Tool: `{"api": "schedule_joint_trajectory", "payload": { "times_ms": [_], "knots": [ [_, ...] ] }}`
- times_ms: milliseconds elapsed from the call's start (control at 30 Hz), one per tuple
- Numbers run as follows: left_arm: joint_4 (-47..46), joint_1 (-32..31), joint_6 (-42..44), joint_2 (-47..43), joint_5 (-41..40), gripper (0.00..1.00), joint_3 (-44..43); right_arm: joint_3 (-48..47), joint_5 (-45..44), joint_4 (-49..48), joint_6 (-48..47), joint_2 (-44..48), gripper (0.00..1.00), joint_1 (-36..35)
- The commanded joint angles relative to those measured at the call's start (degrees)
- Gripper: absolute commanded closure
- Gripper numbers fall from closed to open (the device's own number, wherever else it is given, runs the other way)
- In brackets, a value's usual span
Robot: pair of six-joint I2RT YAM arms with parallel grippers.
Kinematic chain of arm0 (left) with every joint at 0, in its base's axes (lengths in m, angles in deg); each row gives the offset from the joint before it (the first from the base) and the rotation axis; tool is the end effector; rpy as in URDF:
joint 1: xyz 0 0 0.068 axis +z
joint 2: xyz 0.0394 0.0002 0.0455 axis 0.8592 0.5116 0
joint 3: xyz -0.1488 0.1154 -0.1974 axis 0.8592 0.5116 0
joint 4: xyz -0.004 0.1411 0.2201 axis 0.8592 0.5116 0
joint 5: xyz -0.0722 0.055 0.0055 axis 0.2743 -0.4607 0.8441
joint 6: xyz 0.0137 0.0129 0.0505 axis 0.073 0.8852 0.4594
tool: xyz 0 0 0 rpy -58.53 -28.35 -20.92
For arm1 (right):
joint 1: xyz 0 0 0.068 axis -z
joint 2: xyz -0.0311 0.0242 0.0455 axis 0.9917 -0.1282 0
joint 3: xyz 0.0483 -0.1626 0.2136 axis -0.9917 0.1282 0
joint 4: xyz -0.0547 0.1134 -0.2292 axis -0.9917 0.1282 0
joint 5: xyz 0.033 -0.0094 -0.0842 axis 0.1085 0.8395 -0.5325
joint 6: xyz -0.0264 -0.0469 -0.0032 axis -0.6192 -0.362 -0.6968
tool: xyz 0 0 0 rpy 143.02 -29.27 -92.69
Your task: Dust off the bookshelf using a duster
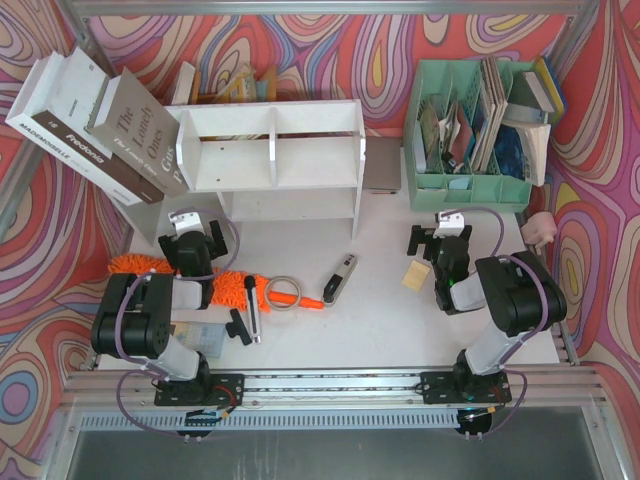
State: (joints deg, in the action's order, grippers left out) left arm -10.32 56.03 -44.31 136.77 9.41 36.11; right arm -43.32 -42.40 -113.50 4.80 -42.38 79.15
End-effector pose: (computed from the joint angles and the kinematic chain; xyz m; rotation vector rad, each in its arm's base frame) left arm 0.2659 -0.0017 0.1466 -0.2886 1.7974 0.2472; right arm 0.2666 0.0114 0.1337 0.0473 1.7043 -0.0730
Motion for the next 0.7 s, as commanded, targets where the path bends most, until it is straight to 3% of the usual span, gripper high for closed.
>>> {"api": "schedule_joint_trajectory", "payload": {
  "times_ms": [0, 233, 300, 433, 567, 667],
  "knots": [
    [-0.2, 0.3, -0.4, -0.4, 0.5, 0.02, 0.0, -0.8, 0.1, -0.9, -0.3, -0.1, 0.01, 0.3],
    [-1.8, 0.3, 0.8, -0.7, 3.4, 0.02, 1.3, -0.8, 0.1, -0.9, -0.3, -0.1, 0.01, 0.3],
    [-8.1, 0.1, 2.2, -1.3, 7.1, 0.02, 5.1, -0.9, 0.1, -1.0, -0.3, -0.1, 0.01, 0.2],
    [-16.3, -0.1, 2.0, -3.3, 5.9, 0.02, 9.8, -0.8, 0.1, -0.9, -0.3, -0.1, 0.01, 0.2],
    [-20.8, -3.4, 4.6, -7.3, 1.5, 0.02, 13.7, -0.8, 0.1, -1.0, -0.3, -0.1, 0.01, 0.3],
    [-18.9, -8.7, 8.3, -14.6, -7.0, 0.02, 15.8, -0.7, -0.1, -1.1, -0.4, -0.1, 0.01, 0.3]
  ]
}}
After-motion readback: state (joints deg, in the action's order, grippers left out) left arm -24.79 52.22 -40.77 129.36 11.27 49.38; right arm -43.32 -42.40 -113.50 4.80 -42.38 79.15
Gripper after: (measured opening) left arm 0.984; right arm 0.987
